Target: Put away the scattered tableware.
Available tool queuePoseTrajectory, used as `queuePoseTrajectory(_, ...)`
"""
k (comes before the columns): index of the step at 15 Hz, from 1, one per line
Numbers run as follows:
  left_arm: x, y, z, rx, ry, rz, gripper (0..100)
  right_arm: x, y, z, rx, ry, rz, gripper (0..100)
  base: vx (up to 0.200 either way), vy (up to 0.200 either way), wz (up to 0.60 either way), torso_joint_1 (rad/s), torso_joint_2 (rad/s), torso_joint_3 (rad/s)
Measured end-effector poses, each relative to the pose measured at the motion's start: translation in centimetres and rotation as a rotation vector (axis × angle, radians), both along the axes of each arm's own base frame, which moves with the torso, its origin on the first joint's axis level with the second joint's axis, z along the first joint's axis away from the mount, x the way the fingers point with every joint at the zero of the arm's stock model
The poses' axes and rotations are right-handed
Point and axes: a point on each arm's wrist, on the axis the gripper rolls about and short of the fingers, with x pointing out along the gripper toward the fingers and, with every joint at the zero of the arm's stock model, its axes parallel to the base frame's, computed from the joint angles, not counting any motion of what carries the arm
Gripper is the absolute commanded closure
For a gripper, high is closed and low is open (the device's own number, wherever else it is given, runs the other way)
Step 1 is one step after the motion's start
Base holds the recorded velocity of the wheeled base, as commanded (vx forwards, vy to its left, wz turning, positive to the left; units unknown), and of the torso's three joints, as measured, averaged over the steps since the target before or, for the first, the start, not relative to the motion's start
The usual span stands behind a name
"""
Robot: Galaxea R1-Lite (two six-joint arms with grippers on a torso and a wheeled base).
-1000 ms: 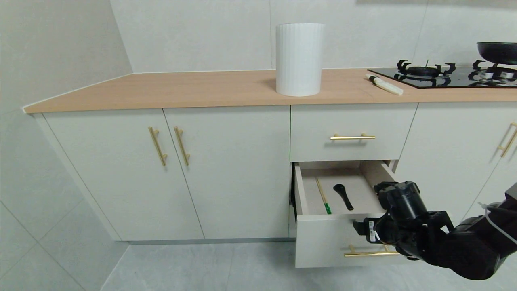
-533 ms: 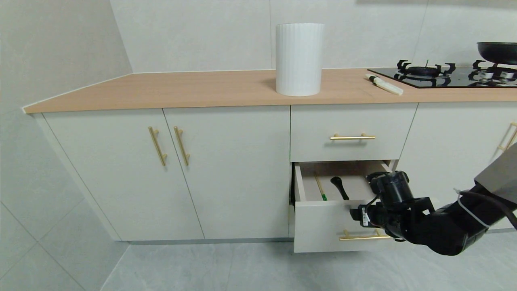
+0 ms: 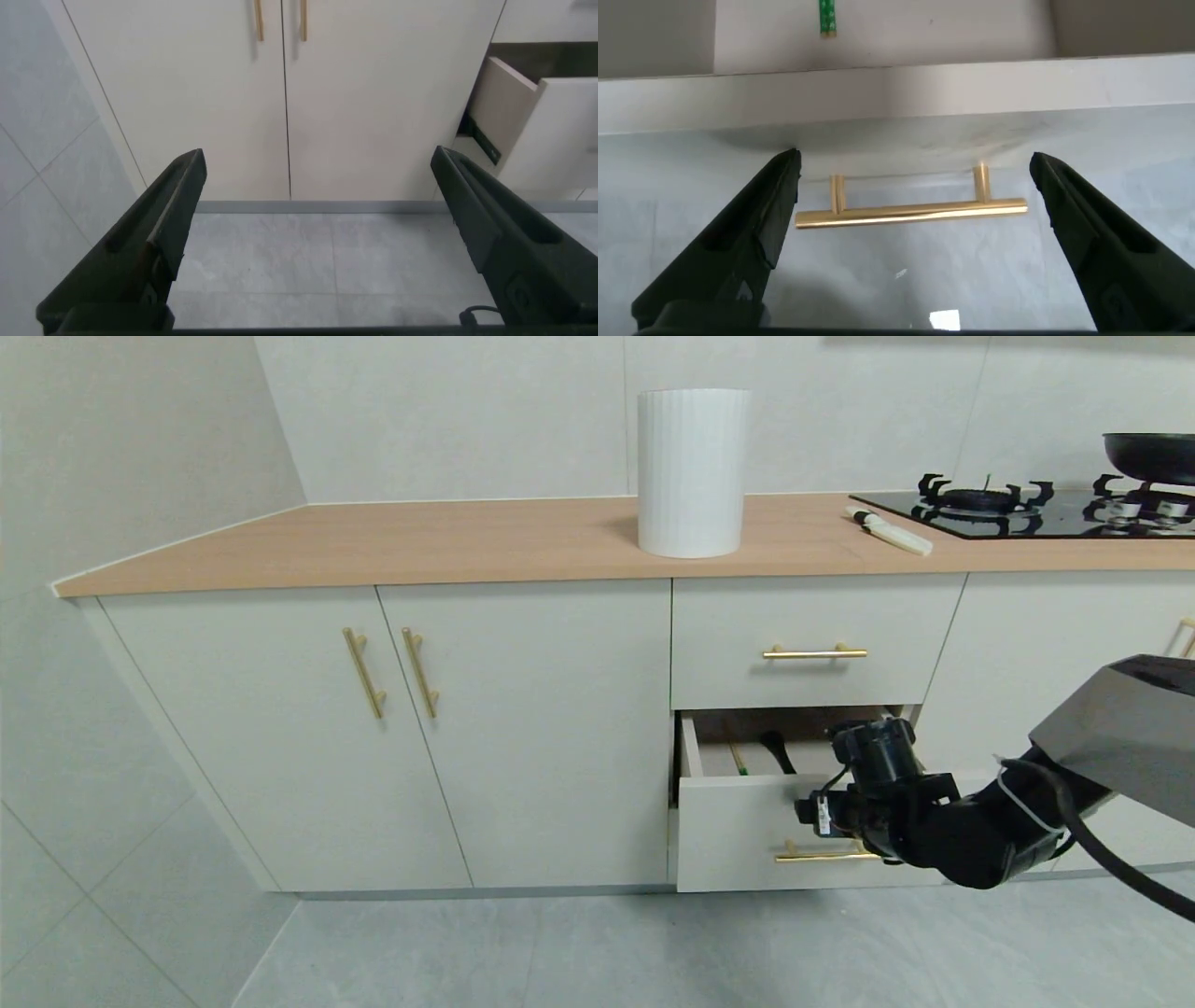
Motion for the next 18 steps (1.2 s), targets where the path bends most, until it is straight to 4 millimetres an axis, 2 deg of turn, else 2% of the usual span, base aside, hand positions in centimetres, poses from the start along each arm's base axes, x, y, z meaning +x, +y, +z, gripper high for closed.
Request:
queuePoseTrajectory(11, 0.0, 0.0, 0.0, 0.000, 0.000, 0.000, 0, 8.1, -1.0, -0.4, -0.045, -0.123, 0.018, 0, 0.000, 0.000, 0.00, 0.000, 0.00, 0.000)
queuePoseTrajectory(14, 0.0, 0.0, 0.0, 0.000, 0.000, 0.000, 0, 10.1, -2.0, -1.2, -0.046, -0.153, -0.013, 0, 0.000, 0.000, 0.00, 0.000, 0.00, 0.000)
queuePoseTrajectory(18, 0.0, 0.0, 0.0, 0.000, 0.000, 0.000, 0, 12.1, -4.6, -2.5, -0.044, -0.170, -0.076, 0, 0.000, 0.000, 0.00, 0.000, 0.00, 0.000)
